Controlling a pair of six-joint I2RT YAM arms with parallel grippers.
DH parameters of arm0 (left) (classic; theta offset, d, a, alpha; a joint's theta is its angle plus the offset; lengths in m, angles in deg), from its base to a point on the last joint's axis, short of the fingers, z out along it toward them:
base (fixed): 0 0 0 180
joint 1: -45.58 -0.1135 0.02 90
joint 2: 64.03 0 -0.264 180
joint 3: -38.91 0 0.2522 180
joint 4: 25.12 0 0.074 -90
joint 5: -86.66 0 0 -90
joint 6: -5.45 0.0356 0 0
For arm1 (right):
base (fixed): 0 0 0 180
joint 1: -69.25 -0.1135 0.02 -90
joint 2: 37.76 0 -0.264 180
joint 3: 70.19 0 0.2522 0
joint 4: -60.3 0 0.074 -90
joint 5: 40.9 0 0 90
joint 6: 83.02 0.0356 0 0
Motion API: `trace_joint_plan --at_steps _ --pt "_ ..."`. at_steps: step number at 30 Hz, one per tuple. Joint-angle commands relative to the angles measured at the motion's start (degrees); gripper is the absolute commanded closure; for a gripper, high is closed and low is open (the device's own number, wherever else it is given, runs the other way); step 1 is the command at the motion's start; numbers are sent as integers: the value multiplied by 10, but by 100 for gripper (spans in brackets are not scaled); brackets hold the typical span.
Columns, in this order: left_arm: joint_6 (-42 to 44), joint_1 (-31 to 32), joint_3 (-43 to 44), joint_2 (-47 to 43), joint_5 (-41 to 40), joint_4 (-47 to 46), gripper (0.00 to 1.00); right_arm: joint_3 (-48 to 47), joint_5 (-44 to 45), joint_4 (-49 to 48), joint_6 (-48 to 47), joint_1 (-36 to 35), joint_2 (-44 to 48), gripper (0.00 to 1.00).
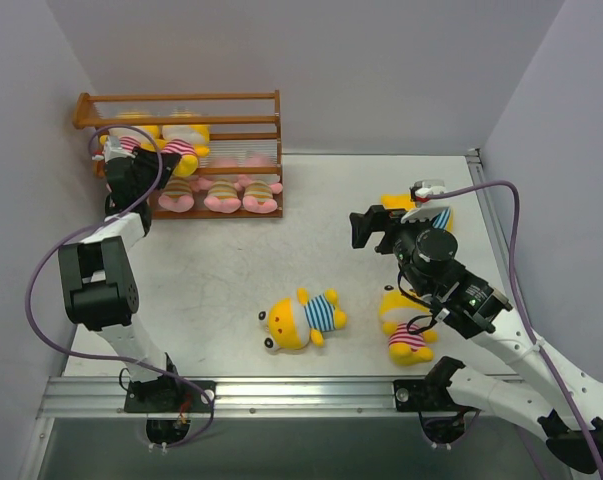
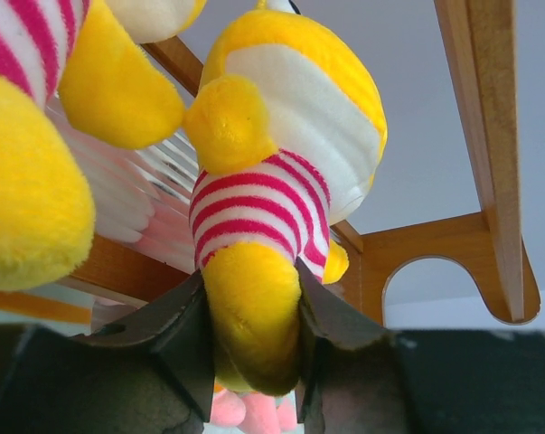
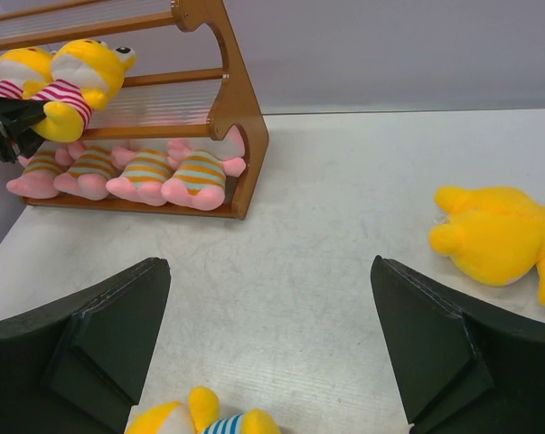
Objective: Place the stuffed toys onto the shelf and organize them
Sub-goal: Place the stuffed toy onto shelf
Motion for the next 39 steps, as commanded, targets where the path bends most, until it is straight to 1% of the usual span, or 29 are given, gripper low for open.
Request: trace_joint_plan --at_steps 1,3,5,7,11,26,29,30,35,37,39 --pt "-2 -5 20 -4 4 -31 58 -3 -2 -13 3 4 3 1" --pt "-3 -7 16 -8 1 -34 53 -3 -3 -13 5 5 5 1" --pt "-1 -9 20 -8 1 -31 52 -5 -4 -13 4 5 5 1" --pt "-2 -10 24 -4 0 -31 54 -5 -5 -10 5 5 7 1" --pt "-9 -10 29 0 2 -32 61 -8 -6 -9 5 6 5 1" --pt "-20 -8 48 19 -1 -40 60 -15 -12 -9 4 7 -4 1" --pt "-22 -9 48 21 0 -39 57 -15 -13 -9 5 8 -5 1" --pt "-21 -9 44 21 0 -40 52 -14 -13 -9 5 8 -4 1" --pt "-24 -10 32 13 -5 -42 42 -13 -13 -8 8 7 2 0" --pt "-25 -10 30 10 -6 -43 36 -13 -13 -6 9 8 5 1" --pt "-27 -10 25 3 -10 -42 32 -12 -14 -3 11 8 7 1"
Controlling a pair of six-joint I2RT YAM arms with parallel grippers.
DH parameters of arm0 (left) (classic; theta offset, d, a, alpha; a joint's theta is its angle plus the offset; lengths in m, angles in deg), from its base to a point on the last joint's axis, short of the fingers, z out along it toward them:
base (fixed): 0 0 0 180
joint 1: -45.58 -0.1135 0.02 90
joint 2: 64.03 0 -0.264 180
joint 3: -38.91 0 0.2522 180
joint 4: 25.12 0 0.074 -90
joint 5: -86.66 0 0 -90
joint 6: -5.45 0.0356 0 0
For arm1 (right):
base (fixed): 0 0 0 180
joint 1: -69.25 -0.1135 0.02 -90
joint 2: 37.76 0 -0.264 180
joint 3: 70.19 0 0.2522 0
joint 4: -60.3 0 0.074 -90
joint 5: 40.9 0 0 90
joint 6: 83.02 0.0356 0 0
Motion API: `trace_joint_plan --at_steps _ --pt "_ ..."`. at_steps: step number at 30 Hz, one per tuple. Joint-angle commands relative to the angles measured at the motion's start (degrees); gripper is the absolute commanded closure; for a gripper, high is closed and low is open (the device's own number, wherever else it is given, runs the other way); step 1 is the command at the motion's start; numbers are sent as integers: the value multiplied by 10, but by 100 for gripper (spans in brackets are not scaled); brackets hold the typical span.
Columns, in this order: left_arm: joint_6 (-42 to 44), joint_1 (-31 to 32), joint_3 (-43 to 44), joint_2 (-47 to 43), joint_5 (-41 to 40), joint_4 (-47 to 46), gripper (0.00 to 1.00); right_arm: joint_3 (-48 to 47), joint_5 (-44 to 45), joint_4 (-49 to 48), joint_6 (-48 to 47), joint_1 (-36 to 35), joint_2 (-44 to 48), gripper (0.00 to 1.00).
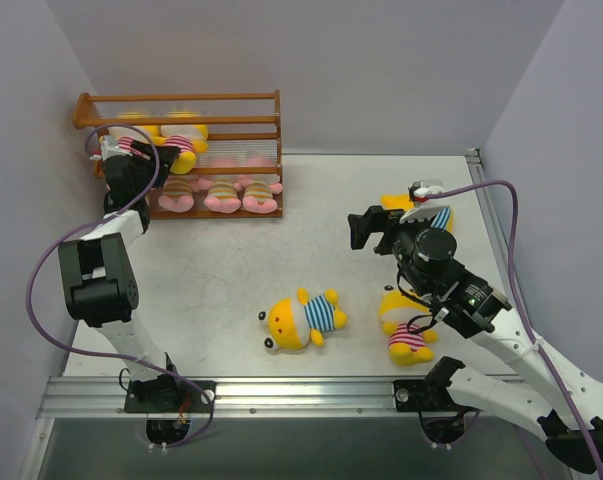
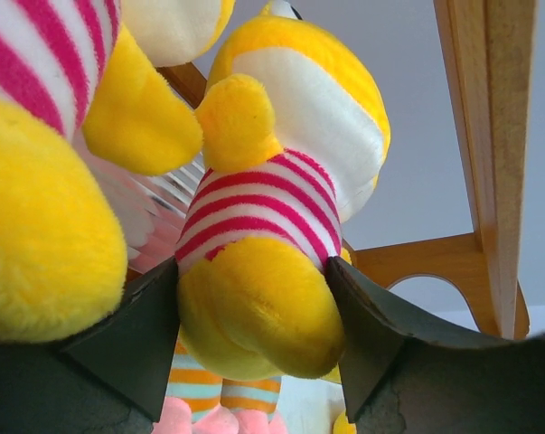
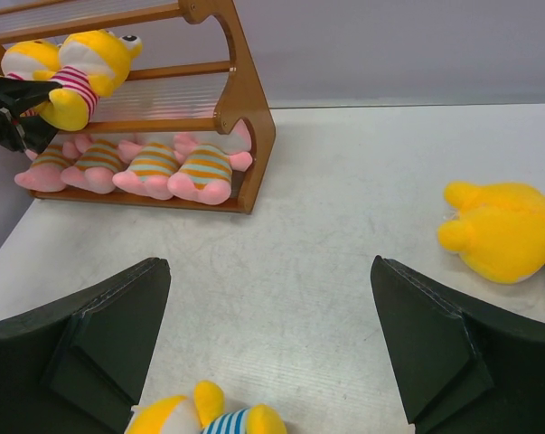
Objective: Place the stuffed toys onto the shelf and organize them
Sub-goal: Place the stuffed toy onto shelf, then grab a stuffed toy with the right arm
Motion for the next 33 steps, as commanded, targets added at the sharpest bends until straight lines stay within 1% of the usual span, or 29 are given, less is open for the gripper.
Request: trace_joint_plan --at_steps 1,4,8,11,12,15,16,17,19,21,22,25,27,28,29,31,32,33 --pt "-3 -4 3 -17 -8 -42 29 -12 -1 -8 5 4 11 1" --pt "-2 -5 -4 -25 -10 -37 25 -12 -4 -6 8 4 14 1" --pt "-3 -6 -16 -40 -12 -35 17 -11 -7 -5 11 4 19 1" --pt "-7 -10 -30 -53 -14 -36 13 -10 -9 -3 13 3 22 1" --pt "-8 -11 -36 -56 -15 -36 10 -10 -9 -1 13 4 24 1" --pt "-11 -13 -44 -69 -16 -33 5 -11 -11 3 14 4 27 1" --pt "-12 -14 -51 -74 -16 -32 3 -12 -12 5 14 3 28 0" --pt "-13 -15 -54 -78 -17 -29 3 -14 -14 6 15 4 29 1" --pt "-15 -15 -66 -93 -17 -27 6 -15 -18 11 16 3 29 1" --pt "-16 -16 -76 -116 -18 -19 6 -20 -21 21 17 4 26 1" --pt "-15 -19 -88 -126 -17 -5 6 -24 -23 20 16 4 25 1" --pt "-3 -21 -110 -187 -22 31 6 -38 -17 64 17 4 21 1" --pt "35 -22 -116 -246 -37 110 6 -49 -10 93 23 6 19 0" --pt "52 -22 -116 -268 -41 169 6 -51 -5 103 28 6 17 1" --pt "88 -22 -118 -312 -46 196 6 -53 8 113 33 8 16 0" --pt "124 -22 -131 -360 -68 243 6 -60 22 148 52 9 7 0" --pt "164 -22 -134 -409 -75 287 6 -60 32 159 58 11 0 0" --pt "184 -22 -136 -432 -83 306 6 -60 36 181 71 12 -1 0"
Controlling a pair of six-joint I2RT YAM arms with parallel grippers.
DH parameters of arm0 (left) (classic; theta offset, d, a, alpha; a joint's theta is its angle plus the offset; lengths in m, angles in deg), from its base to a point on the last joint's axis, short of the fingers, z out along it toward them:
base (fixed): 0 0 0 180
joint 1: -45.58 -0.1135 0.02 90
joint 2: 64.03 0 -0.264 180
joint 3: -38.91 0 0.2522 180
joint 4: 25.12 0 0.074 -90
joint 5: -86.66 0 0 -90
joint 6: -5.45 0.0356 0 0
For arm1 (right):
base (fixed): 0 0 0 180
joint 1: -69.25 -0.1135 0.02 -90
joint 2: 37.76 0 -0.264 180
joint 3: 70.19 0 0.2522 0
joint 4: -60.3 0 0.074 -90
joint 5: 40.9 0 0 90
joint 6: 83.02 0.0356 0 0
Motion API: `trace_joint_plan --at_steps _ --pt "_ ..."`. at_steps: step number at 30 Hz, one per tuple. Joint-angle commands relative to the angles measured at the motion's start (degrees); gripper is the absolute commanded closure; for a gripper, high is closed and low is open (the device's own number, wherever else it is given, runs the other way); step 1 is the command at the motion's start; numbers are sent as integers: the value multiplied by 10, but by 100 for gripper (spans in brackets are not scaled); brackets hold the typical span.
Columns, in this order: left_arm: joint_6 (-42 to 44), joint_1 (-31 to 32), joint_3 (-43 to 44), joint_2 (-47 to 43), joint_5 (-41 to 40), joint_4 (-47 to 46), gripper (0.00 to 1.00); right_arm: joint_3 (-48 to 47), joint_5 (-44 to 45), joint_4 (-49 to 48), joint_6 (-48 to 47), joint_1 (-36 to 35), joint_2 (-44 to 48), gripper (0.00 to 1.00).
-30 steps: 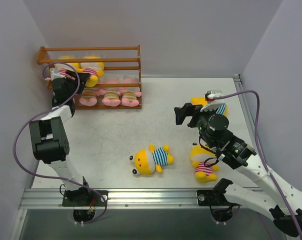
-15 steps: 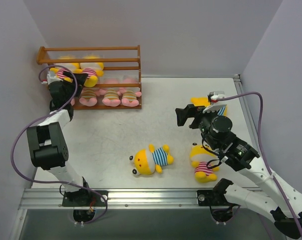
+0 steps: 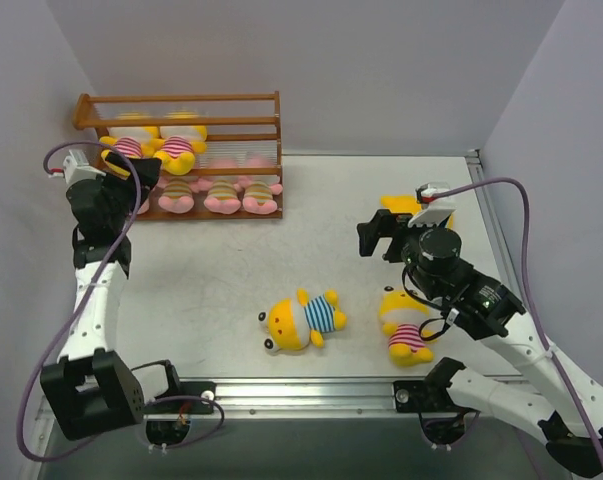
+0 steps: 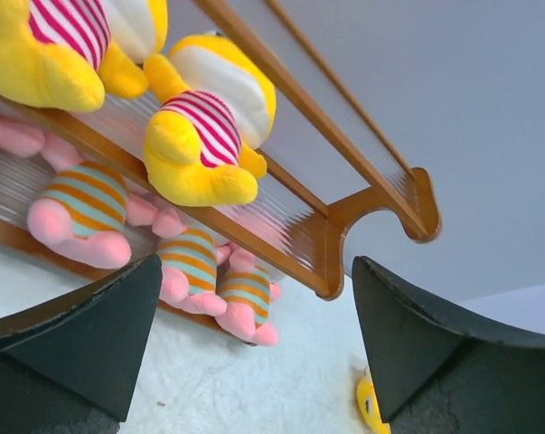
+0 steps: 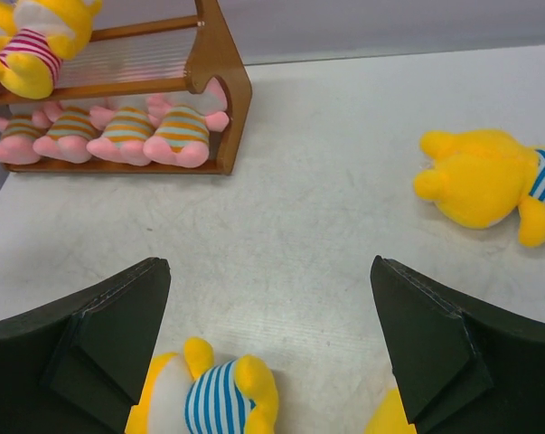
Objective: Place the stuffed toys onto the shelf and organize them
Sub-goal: Grab a stuffed toy with the right arm
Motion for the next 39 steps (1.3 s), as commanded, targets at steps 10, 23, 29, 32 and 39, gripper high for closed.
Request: trace_joint_plan --at_steps 10,23,29,32,39 --pt "307 42 101 -175 14 403 6 44 -34 155 101 112 -37 0" --pt "416 194 112 -250 -113 449 6 105 -121 194 148 252 -94 0" --pt "408 219 56 -270 -119 421 6 140 -160 205 181 254 -124 0" --pt "403 231 26 -275 -130 402 6 148 -170 216 192 254 -131 0" --pt "419 260 -1 -274 -149 386 6 162 -167 241 206 247 -145 9"
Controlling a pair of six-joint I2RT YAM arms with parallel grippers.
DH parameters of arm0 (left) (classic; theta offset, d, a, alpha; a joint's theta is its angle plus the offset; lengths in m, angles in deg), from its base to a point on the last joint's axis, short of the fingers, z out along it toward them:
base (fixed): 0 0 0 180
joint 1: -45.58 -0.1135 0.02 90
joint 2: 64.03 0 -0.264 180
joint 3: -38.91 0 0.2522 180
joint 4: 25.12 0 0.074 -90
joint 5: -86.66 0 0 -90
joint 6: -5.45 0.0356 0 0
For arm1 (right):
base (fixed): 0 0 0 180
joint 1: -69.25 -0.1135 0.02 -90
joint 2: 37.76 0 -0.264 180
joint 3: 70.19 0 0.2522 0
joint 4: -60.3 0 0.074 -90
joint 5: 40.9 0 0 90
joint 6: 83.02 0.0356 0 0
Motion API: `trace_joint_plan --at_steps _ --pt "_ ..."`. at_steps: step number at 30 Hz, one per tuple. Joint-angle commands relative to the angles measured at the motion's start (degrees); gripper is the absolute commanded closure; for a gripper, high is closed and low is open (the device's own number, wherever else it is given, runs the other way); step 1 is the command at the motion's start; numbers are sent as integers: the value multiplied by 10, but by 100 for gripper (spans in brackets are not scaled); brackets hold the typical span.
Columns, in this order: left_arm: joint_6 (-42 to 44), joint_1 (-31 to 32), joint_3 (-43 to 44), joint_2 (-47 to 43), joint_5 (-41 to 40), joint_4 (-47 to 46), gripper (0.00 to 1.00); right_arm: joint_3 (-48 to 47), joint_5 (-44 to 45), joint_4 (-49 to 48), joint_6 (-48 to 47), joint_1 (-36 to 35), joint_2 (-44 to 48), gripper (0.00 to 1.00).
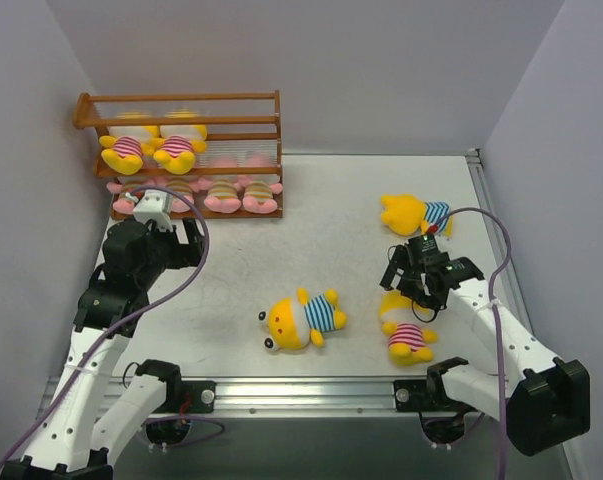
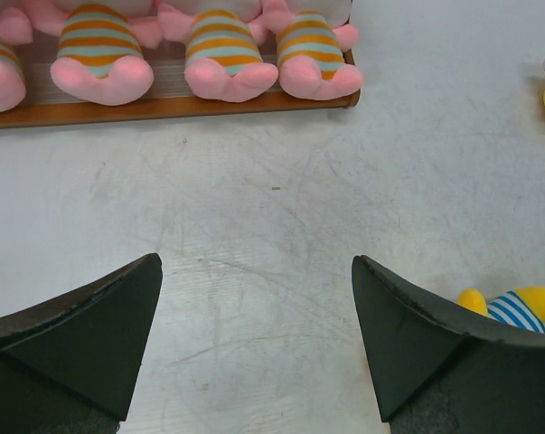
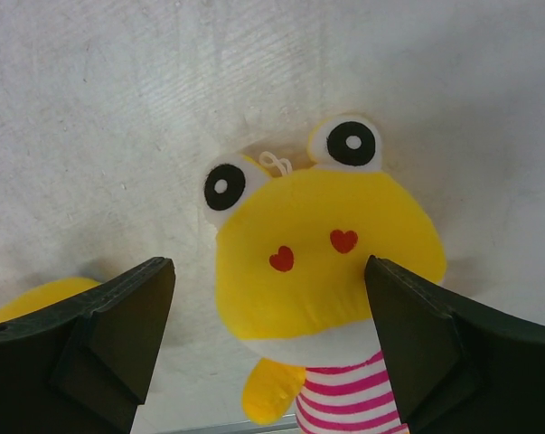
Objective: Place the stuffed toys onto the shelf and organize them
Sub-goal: Grab a stuffed toy with the right arm
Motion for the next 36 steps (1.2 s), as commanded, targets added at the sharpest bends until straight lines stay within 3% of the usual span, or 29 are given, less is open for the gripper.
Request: trace_joint_plan --at_steps 1,10,13,14,16,17,19,28,36 --pt "21 15 3 -7 -26 -37 6 17 -5 31 20 -5 -14 11" --pt "30 33 -6 -10 -7 -41 6 48 -15 -64 76 -60 -68 40" --pt "30 36 -9 -10 1 -43 6 45 -14 -101 91 -85 -98 57" --pt "28 36 -10 -10 4 -44 6 44 -11 -118 94 -91 -112 69" --pt "26 37 -13 -10 22 -48 6 40 -2 -131 97 -98 -122 81" --pt "23 38 -14 -9 31 -51 6 35 1 -142 97 -99 -129 92" --pt "18 39 -14 -7 42 -57 6 27 17 -151 99 -100 -132 100" --pt "-27 43 -16 37 104 -58 6 -29 90 -182 113 -96 -92 100" --pt "-67 98 -24 56 97 -81 6 -42 100 -203 120 -94 -70 100"
